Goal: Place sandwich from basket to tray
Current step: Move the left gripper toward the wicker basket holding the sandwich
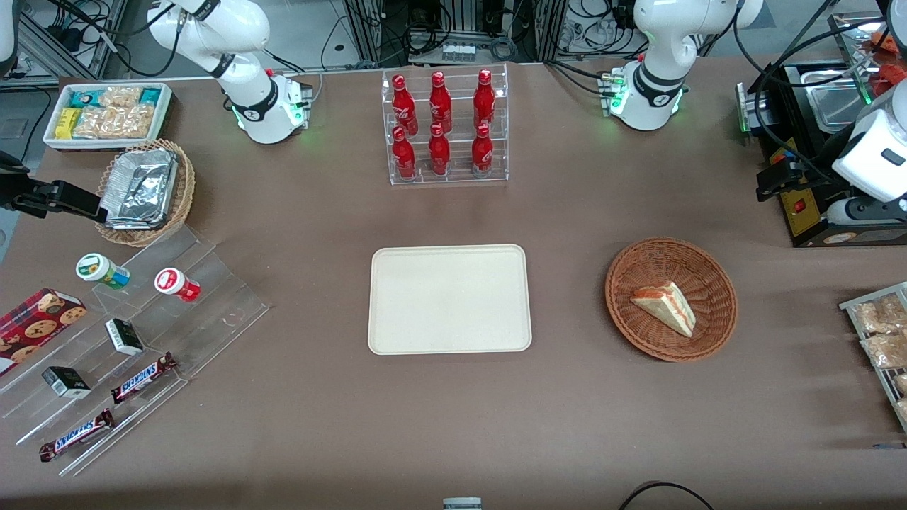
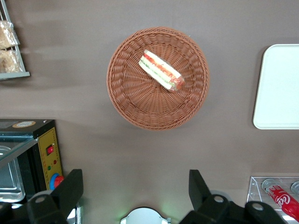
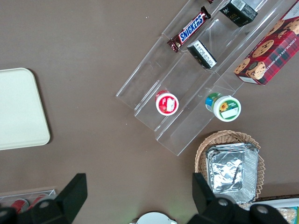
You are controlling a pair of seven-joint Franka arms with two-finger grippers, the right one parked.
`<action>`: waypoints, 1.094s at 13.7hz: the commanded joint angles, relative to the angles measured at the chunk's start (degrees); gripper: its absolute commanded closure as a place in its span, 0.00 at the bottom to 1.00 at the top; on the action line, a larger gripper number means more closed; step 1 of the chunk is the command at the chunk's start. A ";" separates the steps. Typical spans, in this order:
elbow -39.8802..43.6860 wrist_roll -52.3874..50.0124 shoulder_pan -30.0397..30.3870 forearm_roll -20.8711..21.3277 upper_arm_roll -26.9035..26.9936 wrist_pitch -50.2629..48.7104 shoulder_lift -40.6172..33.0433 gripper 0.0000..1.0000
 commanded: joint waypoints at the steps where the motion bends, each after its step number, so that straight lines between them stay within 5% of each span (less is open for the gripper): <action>1: 0.37 0.74 -0.77 -0.14 0.49 -1.07 -0.85 0.00; 5: -0.07 -0.22 -0.51 0.65 0.49 0.59 3.18 0.00; 8: -8.64 -2.75 -0.33 0.83 0.58 10.13 3.90 0.00; 15: -32.39 -33.49 -0.86 0.74 0.31 43.18 3.19 0.00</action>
